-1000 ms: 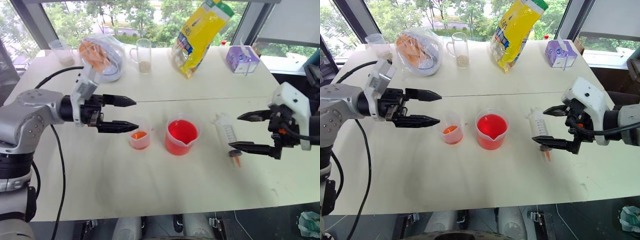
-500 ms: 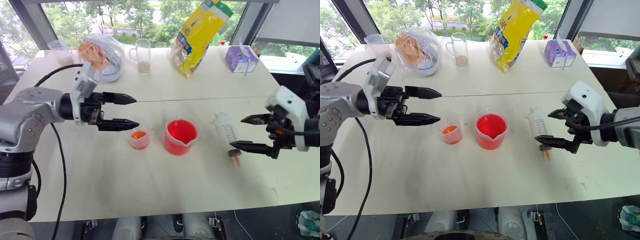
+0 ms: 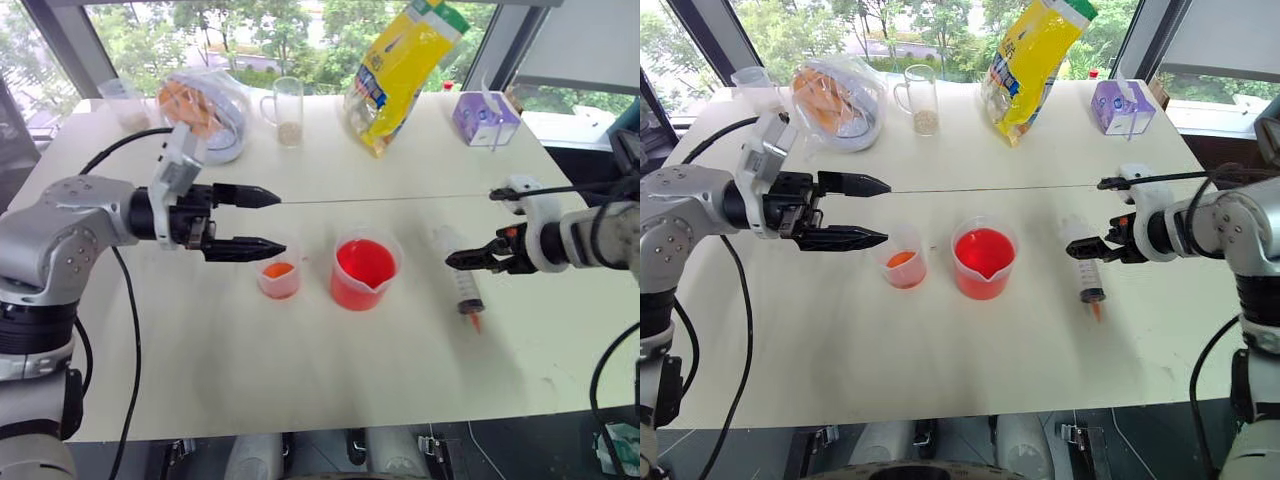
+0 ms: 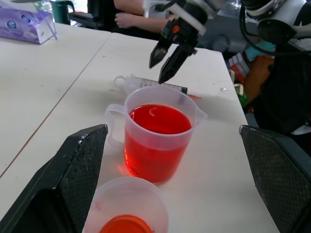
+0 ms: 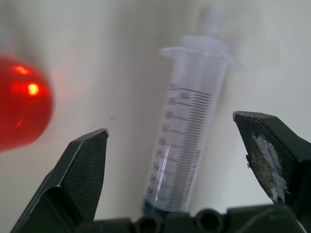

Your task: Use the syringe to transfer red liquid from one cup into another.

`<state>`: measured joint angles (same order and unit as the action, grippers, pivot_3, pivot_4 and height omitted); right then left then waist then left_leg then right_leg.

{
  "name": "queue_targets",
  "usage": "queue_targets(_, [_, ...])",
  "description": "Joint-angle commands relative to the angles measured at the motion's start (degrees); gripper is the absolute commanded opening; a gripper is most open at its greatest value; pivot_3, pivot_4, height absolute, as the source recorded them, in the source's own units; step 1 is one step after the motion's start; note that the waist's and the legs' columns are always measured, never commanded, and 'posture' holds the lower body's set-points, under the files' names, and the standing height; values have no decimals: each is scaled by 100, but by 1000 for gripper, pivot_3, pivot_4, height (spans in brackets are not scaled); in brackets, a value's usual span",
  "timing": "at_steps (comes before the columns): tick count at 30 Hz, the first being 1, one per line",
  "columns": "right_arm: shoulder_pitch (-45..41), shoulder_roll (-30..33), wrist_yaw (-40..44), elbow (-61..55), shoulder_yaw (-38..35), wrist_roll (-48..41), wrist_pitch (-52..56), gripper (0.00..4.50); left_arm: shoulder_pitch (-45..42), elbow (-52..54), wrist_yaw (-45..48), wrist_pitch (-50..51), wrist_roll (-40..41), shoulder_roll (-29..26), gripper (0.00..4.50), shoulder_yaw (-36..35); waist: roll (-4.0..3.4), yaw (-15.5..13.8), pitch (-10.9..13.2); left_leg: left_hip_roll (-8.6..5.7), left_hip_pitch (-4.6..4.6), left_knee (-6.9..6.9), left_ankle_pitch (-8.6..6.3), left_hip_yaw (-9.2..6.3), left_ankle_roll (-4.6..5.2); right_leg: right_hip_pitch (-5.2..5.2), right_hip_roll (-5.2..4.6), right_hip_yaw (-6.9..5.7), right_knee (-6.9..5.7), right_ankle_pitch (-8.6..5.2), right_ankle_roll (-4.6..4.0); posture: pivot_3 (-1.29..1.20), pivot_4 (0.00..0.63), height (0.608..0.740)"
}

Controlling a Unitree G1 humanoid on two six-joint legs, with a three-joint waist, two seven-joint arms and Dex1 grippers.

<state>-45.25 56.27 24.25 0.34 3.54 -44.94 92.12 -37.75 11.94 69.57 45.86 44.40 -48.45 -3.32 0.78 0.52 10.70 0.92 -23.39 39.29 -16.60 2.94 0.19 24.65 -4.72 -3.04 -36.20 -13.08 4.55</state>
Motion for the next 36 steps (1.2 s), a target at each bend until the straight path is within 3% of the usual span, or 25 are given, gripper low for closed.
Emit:
queue_targets(1, [-325, -128, -386, 388, 196, -184, 38, 4470, 28, 221, -91, -64, 78, 10, 4500, -170, 0, 7, 0, 0, 0, 0, 0, 0, 0, 0, 0, 0, 0, 0, 0, 0, 150, 740])
queue_targets(15, [-320, -893, -739, 849, 884, 243, 38, 4470, 251, 481, -369, -17, 232, -37, 4500, -320, 13, 19, -8, 1, 3, 0, 0, -2, 1, -2, 2, -1, -2, 2, 2, 0, 150, 740])
queue_targets(18, [-250, -958, -699, 812, 891, 255, 38, 3608, 254, 482, -395, -27, 236, -42, 4500, -320, 15, 21, -9, 1, 6, 0, 0, -2, 1, -6, 3, -1, -2, 4, 4, 0, 150, 740])
queue_targets(22, [-237, -1009, -678, 844, 858, 345, 38, 1632, 256, 465, -400, -60, 206, -22, 4500, -294, 17, 34, -10, 1, 9, 0, 0, -2, 1, -6, 11, -1, -2, 5, 3, 0, 150, 740])
queue_targets(29, [-213, -912, -715, 451, 493, 413, 38, 1563, 68, 295, -307, -123, 140, 28, 4500, -174, 17, 25, -10, 2, 8, 0, 0, -3, 1, -6, 12, -1, -2, 6, 2, 0, 150, 740])
queue_targets(33, [-208, -986, -845, 196, -224, 560, 20, 1563, -50, 176, -237, -154, 92, 46, 4500, -112, 15, 19, -9, 1, 3, 0, 0, -1, 1, 0, 10, -1, -2, 6, 2, 0, 150, 740])
queue_targets(36, [-82, -933, -935, -870, -1211, 729, -1072, 1563, -318, -54, -78, -196, 40, 111, 4500, 23, 11, -12, -6, 2, -1, -1, 0, -2, 1, 3, 9, -2, -1, 6, 2, 0, 150, 740])
